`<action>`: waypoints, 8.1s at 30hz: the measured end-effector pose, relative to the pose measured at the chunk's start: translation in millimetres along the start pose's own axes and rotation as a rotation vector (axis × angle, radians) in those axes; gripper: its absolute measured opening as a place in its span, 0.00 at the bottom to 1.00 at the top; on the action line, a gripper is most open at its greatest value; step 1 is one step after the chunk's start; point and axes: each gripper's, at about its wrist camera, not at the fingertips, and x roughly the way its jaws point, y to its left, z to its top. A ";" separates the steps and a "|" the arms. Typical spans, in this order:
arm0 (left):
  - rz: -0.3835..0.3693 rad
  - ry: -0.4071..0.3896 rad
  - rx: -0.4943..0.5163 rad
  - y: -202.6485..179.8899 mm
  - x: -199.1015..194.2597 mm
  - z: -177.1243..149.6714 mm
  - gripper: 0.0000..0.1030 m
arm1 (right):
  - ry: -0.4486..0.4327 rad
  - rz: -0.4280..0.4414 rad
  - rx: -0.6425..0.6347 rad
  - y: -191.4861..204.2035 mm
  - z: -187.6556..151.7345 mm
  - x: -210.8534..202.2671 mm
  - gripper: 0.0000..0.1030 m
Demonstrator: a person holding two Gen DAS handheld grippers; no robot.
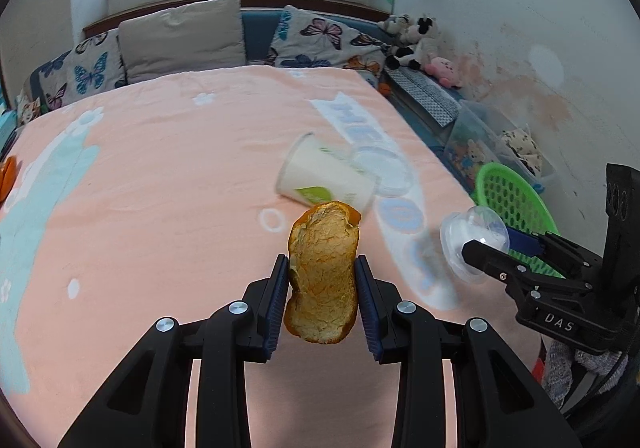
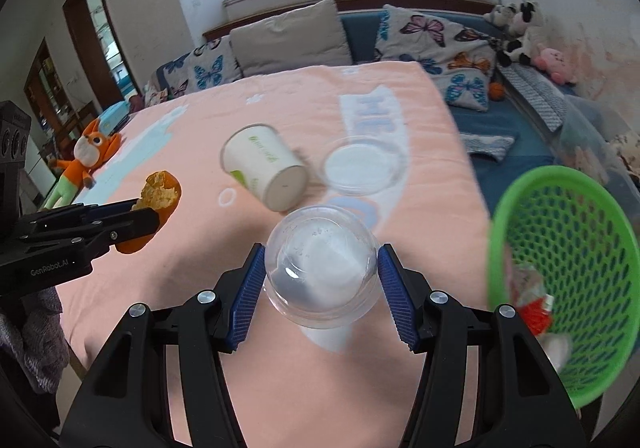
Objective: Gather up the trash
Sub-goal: 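Drop the dome and orange peel into the green basket with both grippers, then move both grippers back over the table toward the paper cup, then close the left gripper on the white paper cup and lift it, then grasp the clear plastic lid with the right gripper while the left holds the cup, then drop the lid and paper cup into the green basket with both grippers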
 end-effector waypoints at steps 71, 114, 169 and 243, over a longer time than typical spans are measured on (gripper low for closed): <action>-0.050 0.039 0.154 -173.3 57.9 51.3 0.56 | -0.105 -0.232 0.206 -157.4 -38.5 -102.4 0.68; 0.139 0.147 -0.507 18.6 128.7 80.8 0.82 | -0.001 -0.072 0.024 -79.4 21.2 5.1 0.79; 0.071 0.153 -0.260 37.3 95.6 95.9 0.65 | 0.102 -0.015 -0.079 -29.5 59.1 126.7 0.84; -0.179 0.195 0.131 -246.6 105.9 78.7 0.65 | -0.025 -0.336 0.263 -210.1 -63.8 -85.7 0.87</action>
